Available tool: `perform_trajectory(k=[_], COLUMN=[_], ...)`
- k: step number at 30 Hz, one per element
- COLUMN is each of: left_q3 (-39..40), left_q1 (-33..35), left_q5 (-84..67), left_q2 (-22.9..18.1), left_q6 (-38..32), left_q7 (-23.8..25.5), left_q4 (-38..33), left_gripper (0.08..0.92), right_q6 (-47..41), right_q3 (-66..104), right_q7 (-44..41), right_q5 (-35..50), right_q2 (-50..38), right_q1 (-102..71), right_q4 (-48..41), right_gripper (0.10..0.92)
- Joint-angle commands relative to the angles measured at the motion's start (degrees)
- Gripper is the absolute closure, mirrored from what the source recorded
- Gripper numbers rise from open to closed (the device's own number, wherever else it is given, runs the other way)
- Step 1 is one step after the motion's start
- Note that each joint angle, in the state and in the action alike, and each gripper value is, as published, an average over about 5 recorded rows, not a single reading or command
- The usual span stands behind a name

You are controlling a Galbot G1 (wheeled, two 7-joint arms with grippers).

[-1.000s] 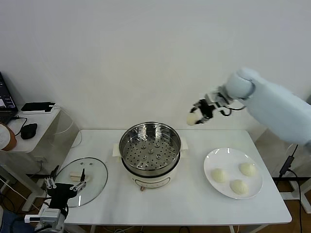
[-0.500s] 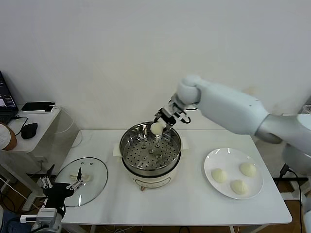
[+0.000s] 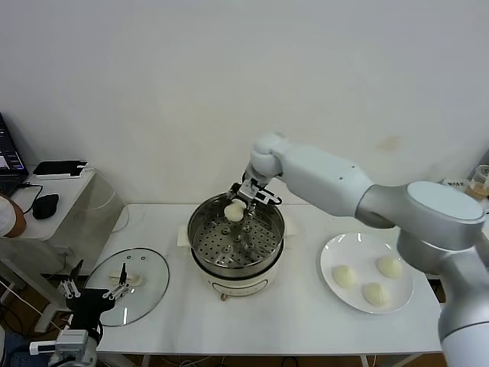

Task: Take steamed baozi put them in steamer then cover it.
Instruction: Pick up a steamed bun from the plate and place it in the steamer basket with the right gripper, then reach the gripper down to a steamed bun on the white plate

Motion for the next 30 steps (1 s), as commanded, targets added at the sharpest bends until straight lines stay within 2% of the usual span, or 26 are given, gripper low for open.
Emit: perform_trajectory(k=[1, 8, 12, 15, 19, 23, 30], left_q3=[0.0, -0.3, -0.2, -0.1, 0.0, -0.1, 0.0], left_q1=[0.0, 0.2, 0.2, 0.1, 0.3, 0.5, 0.0], left_q5=[0.0, 0.0, 0.0, 0.0, 0.0, 0.0, -0.8], left_q2=[-0.5, -0.5, -0.6, -0.9, -1.1, -1.0, 0.4], left_q6=[0.0, 0.0, 0.0, -0.1, 0.0, 0.1, 0.8], left_q7=[-0.1, -0.1, -0.1, -0.1, -0.1, 0.0, 0.2], left_q4=[-0.2, -0.7, -0.6, -0.7, -1.3, -1.9, -2.8], left_gripper=[0.177, 0.177, 0.177, 0.177, 0.177, 0.177, 0.177], right_q6=[7.1, 7.2, 6.2, 3.6, -4.3, -15.7, -34.5], right_q3=[1.5, 1.2, 0.4, -1.0, -3.0, -4.1, -4.5], right_q7=[2.1, 1.6, 0.8, -1.1, -4.2, -7.5, -9.0], right_q5=[-8.0, -6.2, -2.8, 3.2, 13.6, 21.3, 28.2], right_q2=[3.6, 3.4, 2.9, 1.3, -3.1, -9.1, -24.5], right_q1=[-1.8, -1.5, -0.4, 1.0, 4.1, 8.5, 15.0], right_q4=[-6.3, -6.1, -5.0, -1.9, 5.7, 15.8, 30.4], right_gripper=[0.493, 0.479, 0.383, 0.297, 0.22, 0.205, 0.202])
